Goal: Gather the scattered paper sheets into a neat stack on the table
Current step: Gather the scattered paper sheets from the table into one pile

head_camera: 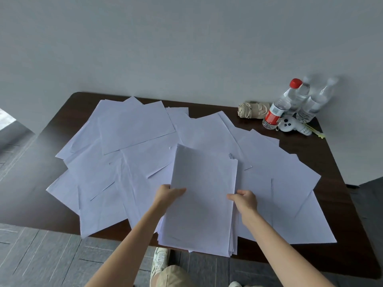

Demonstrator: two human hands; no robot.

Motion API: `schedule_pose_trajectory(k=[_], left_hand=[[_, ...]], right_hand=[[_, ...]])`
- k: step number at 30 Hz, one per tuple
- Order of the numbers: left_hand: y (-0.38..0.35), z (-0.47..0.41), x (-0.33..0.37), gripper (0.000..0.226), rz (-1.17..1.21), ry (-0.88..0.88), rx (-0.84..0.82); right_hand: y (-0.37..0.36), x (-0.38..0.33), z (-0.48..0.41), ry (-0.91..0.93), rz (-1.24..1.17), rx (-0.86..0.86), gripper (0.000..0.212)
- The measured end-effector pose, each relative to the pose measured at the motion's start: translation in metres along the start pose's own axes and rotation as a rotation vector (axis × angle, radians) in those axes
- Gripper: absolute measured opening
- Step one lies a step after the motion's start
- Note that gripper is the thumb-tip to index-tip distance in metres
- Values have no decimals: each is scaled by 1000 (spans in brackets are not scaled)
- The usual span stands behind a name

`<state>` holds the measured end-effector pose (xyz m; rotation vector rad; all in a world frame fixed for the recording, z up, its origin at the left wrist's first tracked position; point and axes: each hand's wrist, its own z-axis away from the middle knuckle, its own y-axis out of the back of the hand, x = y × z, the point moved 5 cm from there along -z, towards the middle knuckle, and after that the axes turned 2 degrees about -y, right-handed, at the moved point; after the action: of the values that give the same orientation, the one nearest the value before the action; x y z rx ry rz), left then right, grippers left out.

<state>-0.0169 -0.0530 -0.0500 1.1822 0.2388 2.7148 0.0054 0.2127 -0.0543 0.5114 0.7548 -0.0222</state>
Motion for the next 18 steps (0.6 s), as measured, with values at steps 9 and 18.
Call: schedule_pose_trajectory(k=[9, 18], left_hand=[[-4, 13, 8, 38, -187, -175, 41], [-8, 28, 12, 22, -281, -254, 174]], right_hand=[[-3, 5, 0, 29, 40, -10, 16], [-3, 14, -10, -42, -117, -144, 49]])
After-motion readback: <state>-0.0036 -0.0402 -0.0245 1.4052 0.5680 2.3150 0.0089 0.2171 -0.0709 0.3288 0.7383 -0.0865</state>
